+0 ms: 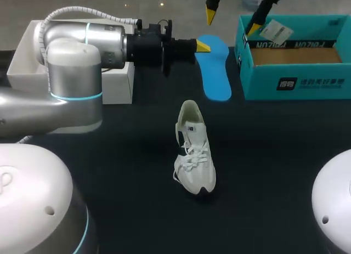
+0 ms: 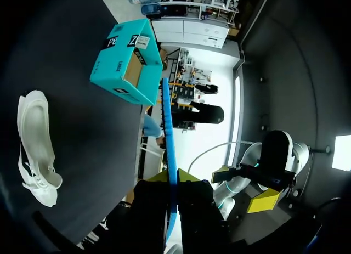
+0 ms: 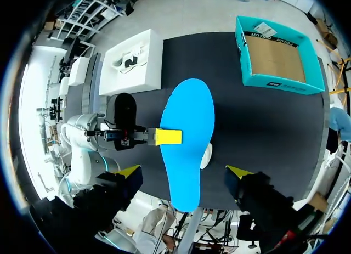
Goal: Take the shoe out of the shoebox, open the shoe tongue, remove and reinsert the insole, then place the shoe into the shoebox
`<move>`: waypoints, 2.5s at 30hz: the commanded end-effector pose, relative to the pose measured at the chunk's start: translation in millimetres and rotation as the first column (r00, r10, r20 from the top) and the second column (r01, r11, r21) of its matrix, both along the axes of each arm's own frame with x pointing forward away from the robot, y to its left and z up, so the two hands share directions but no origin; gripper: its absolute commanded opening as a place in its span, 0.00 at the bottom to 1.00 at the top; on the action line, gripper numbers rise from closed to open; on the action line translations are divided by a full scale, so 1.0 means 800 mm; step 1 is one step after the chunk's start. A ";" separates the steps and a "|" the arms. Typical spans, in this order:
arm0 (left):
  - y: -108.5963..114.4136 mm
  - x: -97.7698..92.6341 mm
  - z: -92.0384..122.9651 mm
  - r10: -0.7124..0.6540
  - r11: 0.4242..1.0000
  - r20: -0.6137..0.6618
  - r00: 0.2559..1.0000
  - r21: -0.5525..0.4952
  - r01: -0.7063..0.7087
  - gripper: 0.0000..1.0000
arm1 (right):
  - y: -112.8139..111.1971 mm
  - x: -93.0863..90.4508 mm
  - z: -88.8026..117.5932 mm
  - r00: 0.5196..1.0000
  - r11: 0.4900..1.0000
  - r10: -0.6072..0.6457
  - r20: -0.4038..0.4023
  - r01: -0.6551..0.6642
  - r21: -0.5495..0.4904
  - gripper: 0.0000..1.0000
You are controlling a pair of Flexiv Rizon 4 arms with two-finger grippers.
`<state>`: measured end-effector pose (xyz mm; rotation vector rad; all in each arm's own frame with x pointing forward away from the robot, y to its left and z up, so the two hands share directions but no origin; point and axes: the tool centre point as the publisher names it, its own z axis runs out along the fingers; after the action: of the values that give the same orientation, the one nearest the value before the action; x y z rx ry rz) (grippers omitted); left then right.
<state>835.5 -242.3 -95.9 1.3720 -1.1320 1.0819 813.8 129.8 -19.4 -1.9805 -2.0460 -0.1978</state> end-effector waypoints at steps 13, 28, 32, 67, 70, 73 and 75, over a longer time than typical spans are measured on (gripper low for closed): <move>-0.001 0.004 0.001 0.012 1.000 0.012 1.000 -0.004 -0.012 0.00 | 0.012 0.000 0.003 0.979 0.969 -0.096 0.180 0.133 -0.209 1.00; 0.000 0.005 0.001 0.025 1.000 0.020 0.999 -0.009 -0.024 0.00 | 0.012 0.004 0.002 0.982 0.973 -0.093 0.166 0.124 -0.192 1.00; 0.000 0.005 0.001 0.025 1.000 0.020 0.999 -0.009 -0.024 0.00 | 0.012 0.004 0.002 0.982 0.973 -0.093 0.166 0.124 -0.192 1.00; 0.000 0.005 0.001 0.025 1.000 0.020 0.999 -0.009 -0.024 0.00 | -0.032 -0.024 -0.030 0.943 0.775 -0.217 0.252 0.009 0.632 1.00; 0.000 0.005 0.001 0.025 1.000 0.020 0.999 -0.009 -0.024 0.00 | -0.036 -0.028 -0.037 0.950 0.757 -0.213 0.227 0.014 0.653 1.00; 0.000 0.005 0.001 0.025 1.000 0.020 0.999 -0.009 -0.024 0.00 | -0.040 -0.033 -0.046 0.954 0.715 -0.220 0.205 0.015 0.699 1.00; 0.000 0.005 0.001 0.025 1.000 0.020 0.999 -0.009 -0.024 0.00 | -0.042 -0.035 -0.051 0.954 0.703 -0.225 0.196 0.020 0.711 1.00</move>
<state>839.6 -241.8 -95.4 1.3710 -1.1246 1.1206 789.6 102.9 -49.9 -1.9883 -1.8729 -0.8161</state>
